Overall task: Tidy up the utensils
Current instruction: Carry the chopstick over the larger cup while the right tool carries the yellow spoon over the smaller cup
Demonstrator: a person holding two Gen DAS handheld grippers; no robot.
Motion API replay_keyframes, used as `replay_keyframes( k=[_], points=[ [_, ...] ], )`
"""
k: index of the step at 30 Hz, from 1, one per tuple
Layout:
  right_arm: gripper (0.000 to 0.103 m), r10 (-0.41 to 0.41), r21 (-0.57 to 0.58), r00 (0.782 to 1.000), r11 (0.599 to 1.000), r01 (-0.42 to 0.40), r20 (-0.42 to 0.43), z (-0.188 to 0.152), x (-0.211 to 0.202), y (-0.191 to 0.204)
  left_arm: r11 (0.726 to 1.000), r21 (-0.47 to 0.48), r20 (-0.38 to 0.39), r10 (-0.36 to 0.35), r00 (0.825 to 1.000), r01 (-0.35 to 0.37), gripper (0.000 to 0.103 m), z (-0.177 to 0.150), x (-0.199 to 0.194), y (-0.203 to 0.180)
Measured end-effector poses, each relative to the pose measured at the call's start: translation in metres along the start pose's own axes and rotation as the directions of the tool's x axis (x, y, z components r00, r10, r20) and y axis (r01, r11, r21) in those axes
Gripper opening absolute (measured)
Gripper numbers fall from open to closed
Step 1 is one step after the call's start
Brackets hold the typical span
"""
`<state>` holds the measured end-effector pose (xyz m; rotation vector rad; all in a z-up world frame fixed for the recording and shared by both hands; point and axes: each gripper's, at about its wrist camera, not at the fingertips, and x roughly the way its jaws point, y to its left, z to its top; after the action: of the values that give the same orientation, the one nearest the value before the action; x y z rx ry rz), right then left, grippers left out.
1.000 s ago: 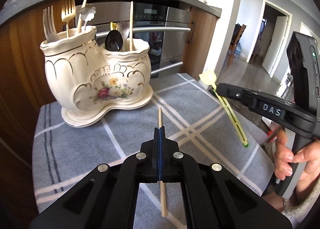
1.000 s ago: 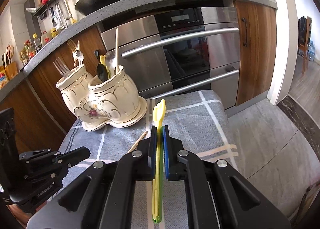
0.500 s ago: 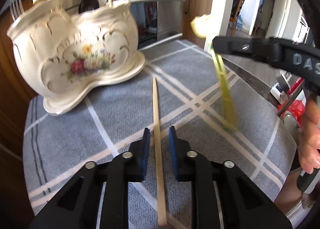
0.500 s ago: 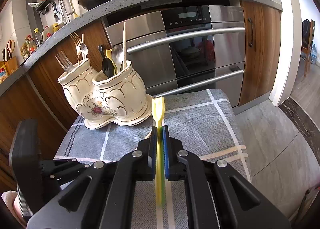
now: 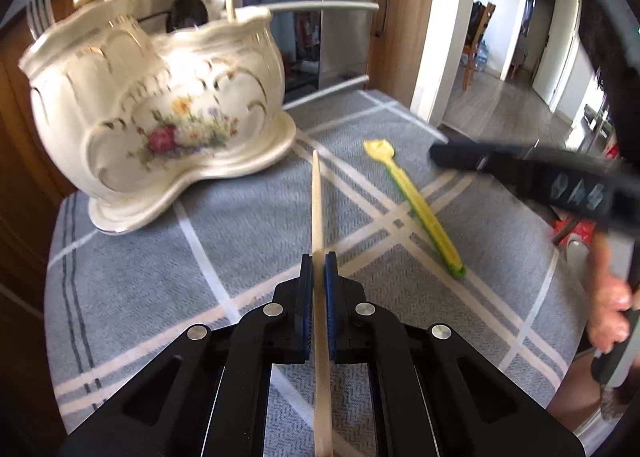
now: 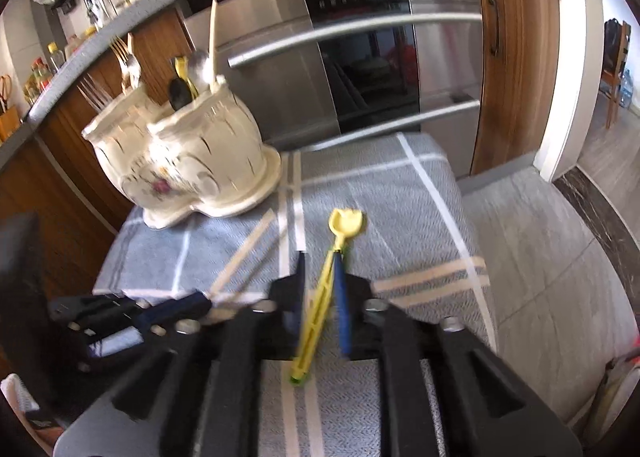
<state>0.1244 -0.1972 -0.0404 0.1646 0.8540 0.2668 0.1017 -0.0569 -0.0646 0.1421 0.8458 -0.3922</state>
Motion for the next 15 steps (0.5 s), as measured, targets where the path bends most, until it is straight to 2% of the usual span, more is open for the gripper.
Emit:
replay_keyframes(
  k=[4,6,10,14,15],
  points=[
    [0.021,-0.036,-0.028,0.998,0.999,0.035,-0.043,-0.005,0.014,0.005,1.000,-0.007,0.013,-0.014,1.000,0.014,0.006,0.001,-0.003,0.000],
    [0.027,-0.046,-0.037,0.997,0.998,0.043,-0.065,-0.007,0.022,0.008,1.000,-0.003,0.016,-0.019,1.000,0.019,0.006,0.001,-0.005,-0.001],
    [0.027,-0.081,-0.062,0.992,0.995,0.075,-0.100,-0.010,0.036,0.012,1.000,0.003,0.028,-0.023,0.999,0.023,0.006,0.002,-0.010,-0.001],
    [0.027,-0.144,-0.130,0.986,0.983,0.133,-0.081,-0.013,0.040,0.023,1.000,-0.005,0.033,-0.031,0.999,0.031,0.006,0.001,-0.014,0.003],
    [0.024,-0.164,-0.152,0.984,0.977,0.151,-0.075,-0.014,0.041,0.026,1.000,-0.007,0.035,-0.030,0.999,0.030,0.006,0.000,-0.016,0.005]
  ],
)
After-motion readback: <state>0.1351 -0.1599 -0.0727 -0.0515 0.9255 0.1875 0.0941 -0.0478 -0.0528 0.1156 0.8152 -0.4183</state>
